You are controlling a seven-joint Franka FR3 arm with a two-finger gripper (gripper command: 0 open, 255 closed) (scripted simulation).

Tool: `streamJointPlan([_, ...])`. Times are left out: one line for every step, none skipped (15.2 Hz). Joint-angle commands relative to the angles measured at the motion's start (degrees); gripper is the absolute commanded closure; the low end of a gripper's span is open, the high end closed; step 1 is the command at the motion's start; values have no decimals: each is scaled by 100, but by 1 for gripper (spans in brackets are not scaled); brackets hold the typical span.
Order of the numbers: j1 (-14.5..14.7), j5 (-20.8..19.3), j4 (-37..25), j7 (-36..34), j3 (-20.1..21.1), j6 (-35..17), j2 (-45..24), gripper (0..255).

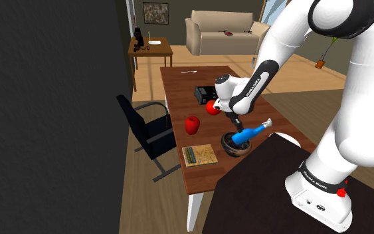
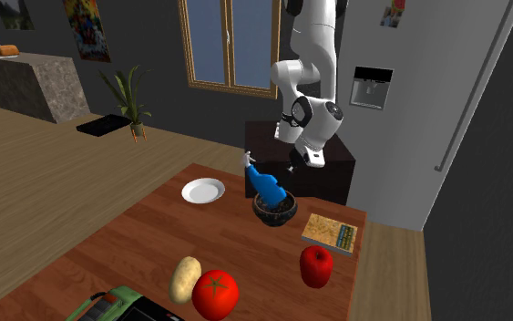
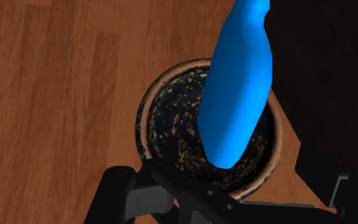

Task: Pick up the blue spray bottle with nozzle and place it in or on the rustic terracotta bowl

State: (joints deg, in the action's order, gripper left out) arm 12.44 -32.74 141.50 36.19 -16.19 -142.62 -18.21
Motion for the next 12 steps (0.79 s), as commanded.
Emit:
streamJointPlan([0, 0, 0, 0, 0, 0, 0, 0])
streamJointPlan([0, 0, 0, 0, 0, 0, 0, 0])
streamJointPlan([37, 80, -15, 50, 45, 197, 172, 0])
streamJointPlan([76, 158, -38, 98, 89, 395, 337, 0])
streamJointPlan([116, 235, -70, 143, 131, 594, 494, 0])
streamJointPlan([148, 294, -102, 176, 165, 751, 612, 0])
streamJointPlan([148, 294, -102, 176, 164, 751, 612, 0])
streamJointPlan([148, 294, -102, 176, 164, 751, 612, 0])
streamJointPlan([148, 294, -102, 176, 164, 751, 612, 0])
streamJointPlan([148, 294, -102, 176, 164, 751, 612, 0])
streamJointPlan([148, 294, -102, 176, 164, 751, 612, 0])
streamJointPlan([148, 294, -102, 176, 164, 751, 612, 0])
